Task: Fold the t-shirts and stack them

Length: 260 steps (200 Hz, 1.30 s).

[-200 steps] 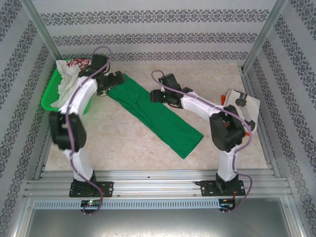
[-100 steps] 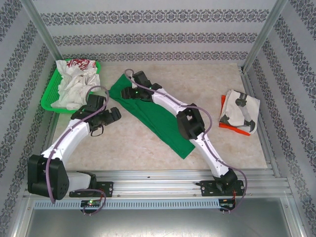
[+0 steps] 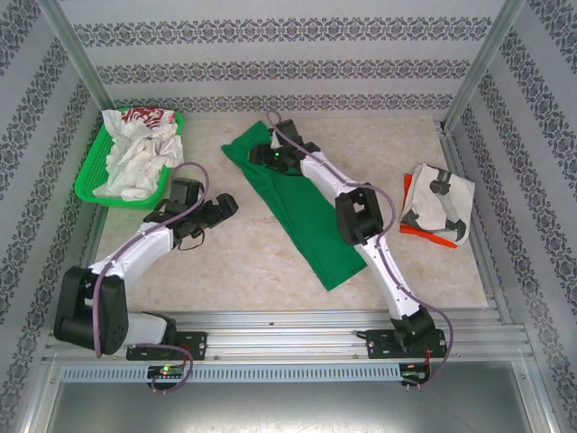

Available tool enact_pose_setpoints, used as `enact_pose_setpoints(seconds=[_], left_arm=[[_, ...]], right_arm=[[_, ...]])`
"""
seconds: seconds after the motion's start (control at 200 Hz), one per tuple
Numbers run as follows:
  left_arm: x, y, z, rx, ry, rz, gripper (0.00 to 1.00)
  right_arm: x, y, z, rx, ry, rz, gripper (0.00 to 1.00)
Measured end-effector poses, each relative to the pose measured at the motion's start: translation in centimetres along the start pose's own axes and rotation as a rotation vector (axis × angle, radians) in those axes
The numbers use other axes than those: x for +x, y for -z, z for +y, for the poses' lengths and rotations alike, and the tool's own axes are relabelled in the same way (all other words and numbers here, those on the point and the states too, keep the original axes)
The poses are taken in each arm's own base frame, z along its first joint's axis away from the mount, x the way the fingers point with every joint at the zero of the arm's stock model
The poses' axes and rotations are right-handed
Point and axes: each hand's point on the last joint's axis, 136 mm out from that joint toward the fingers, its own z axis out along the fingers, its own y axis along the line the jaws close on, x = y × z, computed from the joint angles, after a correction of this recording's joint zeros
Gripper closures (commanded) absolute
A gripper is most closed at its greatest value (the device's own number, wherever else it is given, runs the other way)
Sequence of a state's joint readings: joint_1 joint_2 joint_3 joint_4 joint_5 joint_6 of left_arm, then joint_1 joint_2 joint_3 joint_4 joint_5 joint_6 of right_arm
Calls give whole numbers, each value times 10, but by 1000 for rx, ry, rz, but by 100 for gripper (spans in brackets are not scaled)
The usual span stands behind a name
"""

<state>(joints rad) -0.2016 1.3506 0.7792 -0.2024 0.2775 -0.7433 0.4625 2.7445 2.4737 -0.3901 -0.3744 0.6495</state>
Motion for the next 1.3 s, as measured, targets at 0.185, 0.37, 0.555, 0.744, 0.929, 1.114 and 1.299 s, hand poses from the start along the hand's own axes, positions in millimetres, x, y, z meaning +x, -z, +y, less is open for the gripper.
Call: enact_pose_setpoints(seconds=[0.185,0.37,0.555,0.744,0.929,1.114,1.299], left_arm=[[21,-28,-30,64,-64,70,0],[38,-46,-92,170,-226,108,0],[78,-66,-176,336,-493,165,0],[164,-82,-223,497,-909,240,7],[212,-112,-220,536,-1146,319,7],[224,-131,-200,529,-1279,399,7],[218,-124,-185,550,-1308,421,6]], right_arm=[[-31,33,-56,105,-81,-42,36],[-48,64,-97,192,-127,-67,36],[-53,101,-120,236,-167,-83,36],[-65,139,-125,220,-178,-140,36],[-63,142,-130,203,-170,-147,36],[-51,133,-123,177,-145,-106,38],[-61,119,-102,138,-75,-99,38]])
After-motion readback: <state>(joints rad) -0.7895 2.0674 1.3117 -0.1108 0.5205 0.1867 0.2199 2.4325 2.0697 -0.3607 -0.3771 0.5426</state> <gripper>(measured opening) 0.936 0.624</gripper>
